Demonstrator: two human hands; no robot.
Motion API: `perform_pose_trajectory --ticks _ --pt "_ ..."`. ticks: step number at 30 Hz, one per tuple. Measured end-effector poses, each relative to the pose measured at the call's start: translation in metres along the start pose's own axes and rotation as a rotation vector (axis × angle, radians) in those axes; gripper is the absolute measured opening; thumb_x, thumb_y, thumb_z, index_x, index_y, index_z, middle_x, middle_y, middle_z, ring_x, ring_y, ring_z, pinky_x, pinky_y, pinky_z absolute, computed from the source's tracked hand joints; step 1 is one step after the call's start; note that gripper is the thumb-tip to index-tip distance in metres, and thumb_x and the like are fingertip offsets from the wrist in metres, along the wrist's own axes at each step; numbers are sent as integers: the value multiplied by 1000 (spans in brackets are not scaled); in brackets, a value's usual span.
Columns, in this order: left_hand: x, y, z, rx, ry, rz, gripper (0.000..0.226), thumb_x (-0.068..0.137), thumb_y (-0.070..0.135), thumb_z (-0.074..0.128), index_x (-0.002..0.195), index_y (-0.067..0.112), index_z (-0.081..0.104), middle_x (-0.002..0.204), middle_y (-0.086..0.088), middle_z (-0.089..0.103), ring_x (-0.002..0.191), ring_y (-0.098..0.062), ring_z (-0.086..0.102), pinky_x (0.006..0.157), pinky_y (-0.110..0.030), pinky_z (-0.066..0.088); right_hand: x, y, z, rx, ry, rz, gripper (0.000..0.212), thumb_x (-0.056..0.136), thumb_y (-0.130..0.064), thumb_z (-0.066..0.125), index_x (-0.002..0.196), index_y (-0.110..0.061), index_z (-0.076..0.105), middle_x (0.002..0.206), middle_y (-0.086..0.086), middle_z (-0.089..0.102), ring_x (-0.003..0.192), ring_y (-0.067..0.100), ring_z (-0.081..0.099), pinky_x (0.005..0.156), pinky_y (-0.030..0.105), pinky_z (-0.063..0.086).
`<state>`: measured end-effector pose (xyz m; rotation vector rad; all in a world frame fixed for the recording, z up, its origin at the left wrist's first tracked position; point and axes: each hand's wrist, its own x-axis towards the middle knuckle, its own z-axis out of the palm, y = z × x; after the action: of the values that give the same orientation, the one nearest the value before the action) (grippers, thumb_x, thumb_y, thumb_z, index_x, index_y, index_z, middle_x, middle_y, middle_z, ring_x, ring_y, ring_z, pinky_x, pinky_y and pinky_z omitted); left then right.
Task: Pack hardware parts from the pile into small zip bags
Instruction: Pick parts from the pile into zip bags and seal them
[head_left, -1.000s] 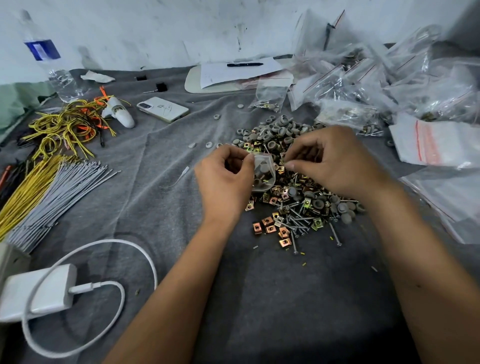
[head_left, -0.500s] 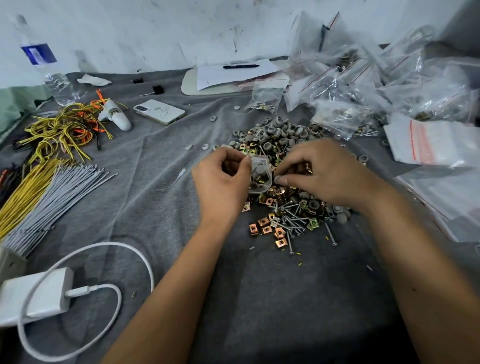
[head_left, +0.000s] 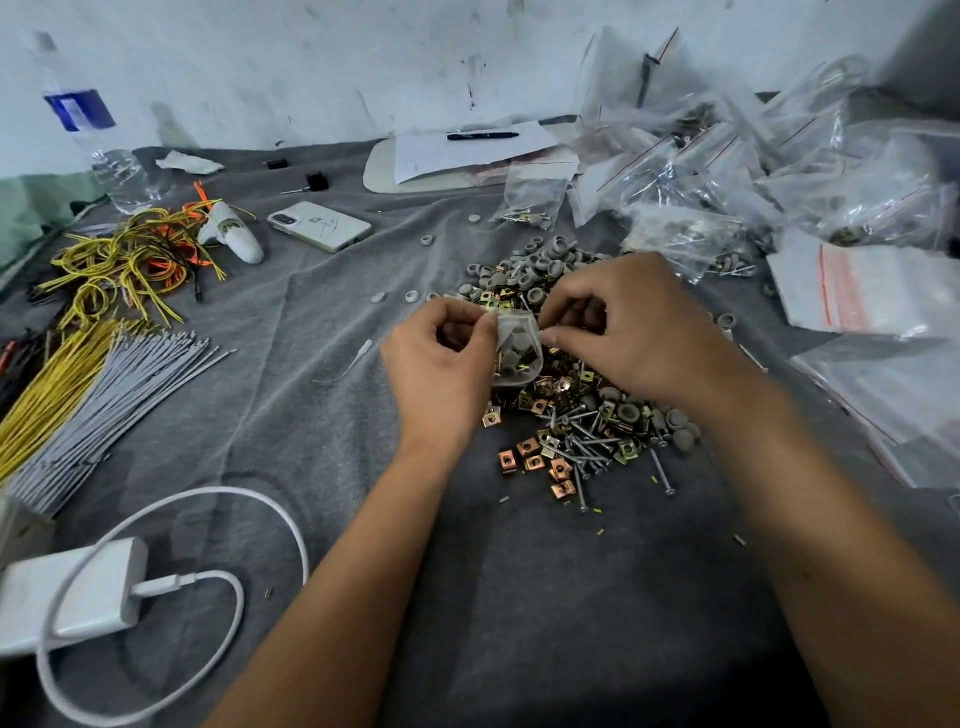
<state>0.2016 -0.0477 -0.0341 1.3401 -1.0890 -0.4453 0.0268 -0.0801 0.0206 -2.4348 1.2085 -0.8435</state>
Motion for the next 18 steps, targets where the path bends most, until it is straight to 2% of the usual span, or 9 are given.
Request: perform_pose_trajectory --ticks 2,4,7,10,13,18 --pt "0 -1 0 -7 -3 -9 8 89 11 77 82 14 78 62 11 68 54 3 55 52 -13 42 -1 9 -10 2 -45 48 12 84 -20 84 83 -30 77 67 -22 63 72 -15 60 60 0 41" --pt "0 -2 0 -13 -7 -14 8 90 11 77 82 15 78 60 13 66 53 3 54 51 -13 41 -2 19 -20 -51 -170 111 15 83 -22 85 80 -33 76 64 -20 67 71 -15 62 55 1 41" --pt "-1 -1 0 -7 -12 -7 8 90 11 77 82 15 78 60 15 66 53 4 54 51 -12 40 -6 28 -30 -120 -329 172 16 78 -26 89 79 -36 77 74 -31 68 69 -10 64 56 9 43" --pt "-1 -2 0 -7 -19 -8 8 90 12 77 83 15 78 58 16 64 52 3 53 50 -12 39 -9 29 -30 -131 -435 208 17 75 -29 91 80 -36 77 71 -23 70 64 -1 66 58 22 48" --pt "-1 -2 0 -13 -27 -12 8 90 12 76 83 15 77 57 15 63 52 2 51 50 -14 40 -9 27 -23 -144 -441 205 16 76 -27 90 76 -34 76 69 -21 70 63 -2 66 57 21 49" --pt "-1 -2 0 -16 -34 -14 9 90 11 77 82 15 77 58 14 64 52 2 52 50 -15 41 -10 27 -19 -136 -391 152 15 82 -23 87 77 -33 76 67 -20 69 63 -4 64 54 13 43"
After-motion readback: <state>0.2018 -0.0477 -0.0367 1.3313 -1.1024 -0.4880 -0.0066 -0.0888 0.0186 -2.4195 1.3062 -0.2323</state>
